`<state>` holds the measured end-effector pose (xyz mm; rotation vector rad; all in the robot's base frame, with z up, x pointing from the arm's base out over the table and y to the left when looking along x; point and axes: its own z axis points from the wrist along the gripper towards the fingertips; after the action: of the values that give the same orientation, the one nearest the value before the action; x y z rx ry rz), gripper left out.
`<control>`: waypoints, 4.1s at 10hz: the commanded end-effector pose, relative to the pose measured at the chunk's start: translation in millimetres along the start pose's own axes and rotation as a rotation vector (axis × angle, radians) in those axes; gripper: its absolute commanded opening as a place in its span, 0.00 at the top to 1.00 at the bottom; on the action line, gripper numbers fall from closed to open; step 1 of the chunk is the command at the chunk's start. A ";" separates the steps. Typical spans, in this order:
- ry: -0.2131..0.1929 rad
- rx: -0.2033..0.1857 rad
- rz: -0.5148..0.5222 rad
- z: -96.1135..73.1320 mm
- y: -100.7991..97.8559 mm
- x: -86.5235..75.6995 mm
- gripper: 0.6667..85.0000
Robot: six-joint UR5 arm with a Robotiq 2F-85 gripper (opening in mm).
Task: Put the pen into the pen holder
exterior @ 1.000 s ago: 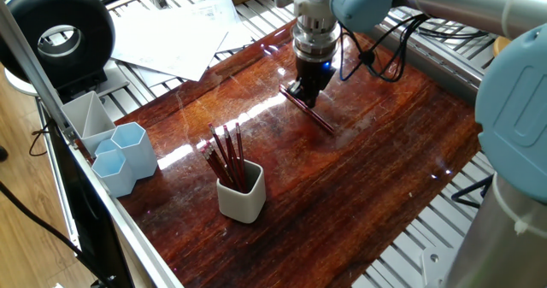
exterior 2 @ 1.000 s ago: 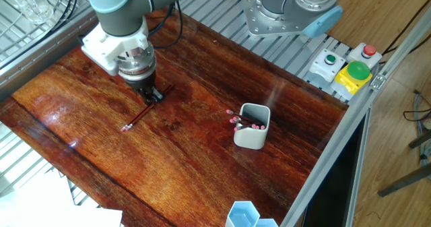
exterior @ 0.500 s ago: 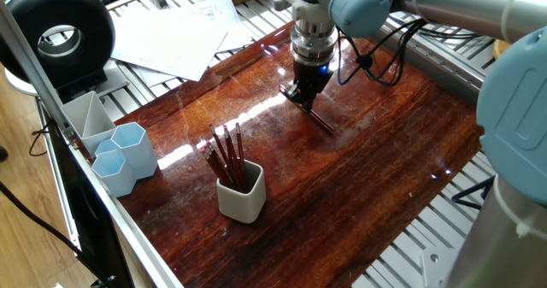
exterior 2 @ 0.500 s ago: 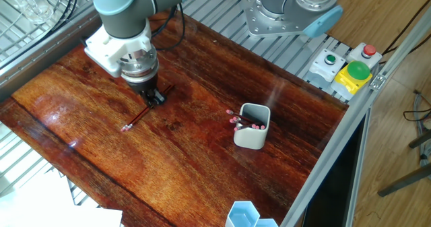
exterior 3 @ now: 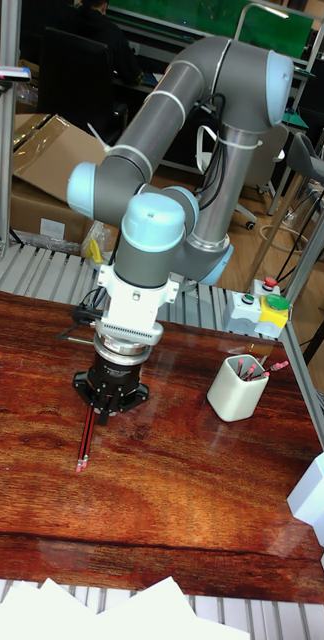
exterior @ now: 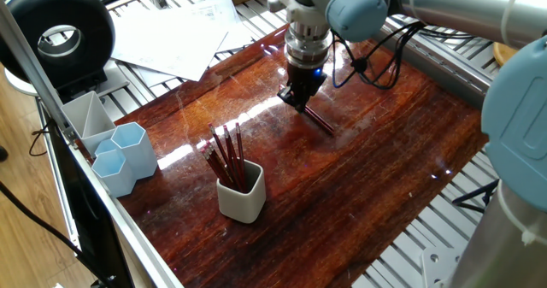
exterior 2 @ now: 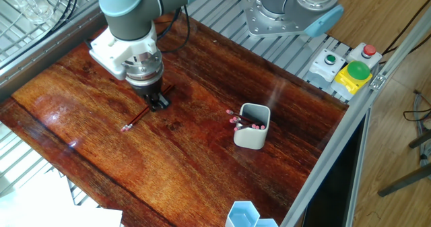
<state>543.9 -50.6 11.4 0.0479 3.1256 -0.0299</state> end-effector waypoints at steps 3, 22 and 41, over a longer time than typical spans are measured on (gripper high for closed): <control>0.000 0.006 -0.013 -5.9 -9.3 -6.0 1.00; -0.004 -0.056 0.023 -19.4 22.2 0.1 1.00; 0.156 0.101 0.040 -26.8 20.7 78.0 0.88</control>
<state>469.4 -11.3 35.7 0.1709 3.2712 -0.0858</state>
